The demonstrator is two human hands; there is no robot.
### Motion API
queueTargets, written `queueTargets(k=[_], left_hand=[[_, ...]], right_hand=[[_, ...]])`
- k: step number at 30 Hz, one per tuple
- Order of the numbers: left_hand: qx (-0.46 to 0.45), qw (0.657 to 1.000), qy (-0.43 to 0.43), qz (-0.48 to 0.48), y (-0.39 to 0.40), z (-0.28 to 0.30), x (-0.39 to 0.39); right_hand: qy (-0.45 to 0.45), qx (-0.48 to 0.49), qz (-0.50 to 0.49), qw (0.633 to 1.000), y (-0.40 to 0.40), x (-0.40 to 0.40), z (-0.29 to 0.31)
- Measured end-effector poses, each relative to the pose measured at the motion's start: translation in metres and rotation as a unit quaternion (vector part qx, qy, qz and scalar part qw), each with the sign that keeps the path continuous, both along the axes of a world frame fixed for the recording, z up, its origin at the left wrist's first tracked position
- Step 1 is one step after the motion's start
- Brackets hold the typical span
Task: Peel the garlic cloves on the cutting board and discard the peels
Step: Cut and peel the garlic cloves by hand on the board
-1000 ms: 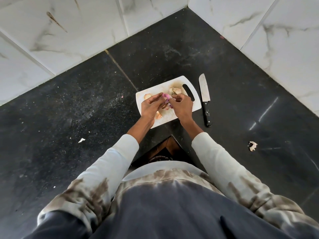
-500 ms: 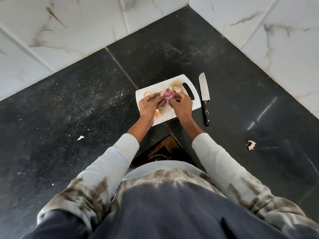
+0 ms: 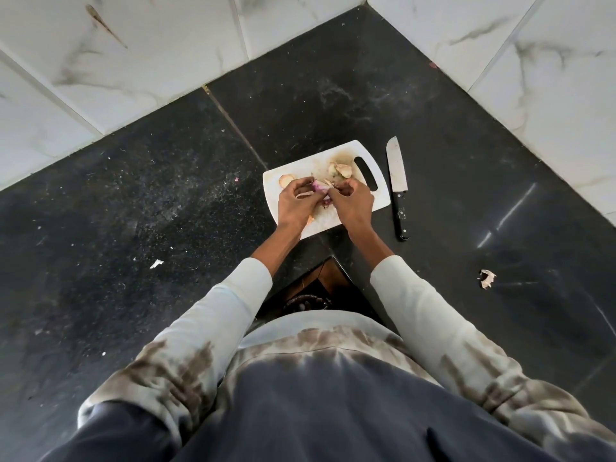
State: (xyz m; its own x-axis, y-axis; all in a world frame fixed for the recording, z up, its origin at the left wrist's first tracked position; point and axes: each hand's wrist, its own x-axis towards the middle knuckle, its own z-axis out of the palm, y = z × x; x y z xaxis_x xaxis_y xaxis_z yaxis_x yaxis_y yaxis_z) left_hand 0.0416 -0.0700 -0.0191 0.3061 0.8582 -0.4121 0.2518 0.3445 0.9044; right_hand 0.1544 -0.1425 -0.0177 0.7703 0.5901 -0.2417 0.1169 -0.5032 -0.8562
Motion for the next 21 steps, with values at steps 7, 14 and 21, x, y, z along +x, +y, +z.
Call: queueTargets(k=[7,14,21], left_hand=[[0.021,1.0,0.009,0.003,0.004,0.003,0.002],[-0.007,1.0,-0.007,-0.009,0.011,0.0,0.003],[-0.045,0.998,-0.043,-0.026,0.013,0.006,-0.001]], right_hand=[[0.007,0.008,0.031,0.999,0.001,0.001,0.005],[0.005,0.014,0.037,0.999,0.003,0.004,0.0],[-0.002,0.024,0.035,0.999,0.003,0.01,0.001]])
